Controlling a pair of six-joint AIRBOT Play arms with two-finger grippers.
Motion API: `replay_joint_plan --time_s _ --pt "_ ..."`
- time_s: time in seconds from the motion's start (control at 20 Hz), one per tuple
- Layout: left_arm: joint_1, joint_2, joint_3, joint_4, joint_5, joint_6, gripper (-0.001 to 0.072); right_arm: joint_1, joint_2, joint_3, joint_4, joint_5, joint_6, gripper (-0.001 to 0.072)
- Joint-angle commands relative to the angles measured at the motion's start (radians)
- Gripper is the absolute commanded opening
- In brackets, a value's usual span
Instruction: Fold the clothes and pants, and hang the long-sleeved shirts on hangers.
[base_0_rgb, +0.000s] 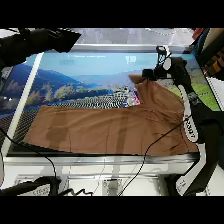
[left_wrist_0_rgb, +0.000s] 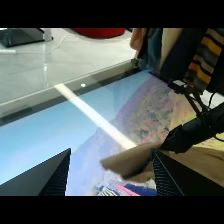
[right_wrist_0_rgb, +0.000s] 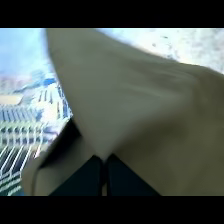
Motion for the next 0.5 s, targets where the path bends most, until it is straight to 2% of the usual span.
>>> replay_joint_plan --time_s 0.0,0.1,0.2,0.45 --pt "0.001 0.007 0.000 -0.009 -0.047 -0.003 0.0578 0.020 0.076 0.041 -0.046 0.230 -0.168 0.0024" --pt "0.001 0.016 0.000 -0.005 -0.074 -0.003 0.0578 -0.003 0.126 0.035 -0.117 0.364 -0.188 0.0024" --pt "0.001 0.023 0.000 -0.006 -0.093 -0.003 0.0578 -0.054 0.178 -0.010 -0.124 0.467 -0.219 0.0025" --pt "0.000 0.026 0.000 -0.006 -0.225 -0.003 0.0578 -0.288 0.310 -0.259 -0.124 0.488 -0.218 0.0025"
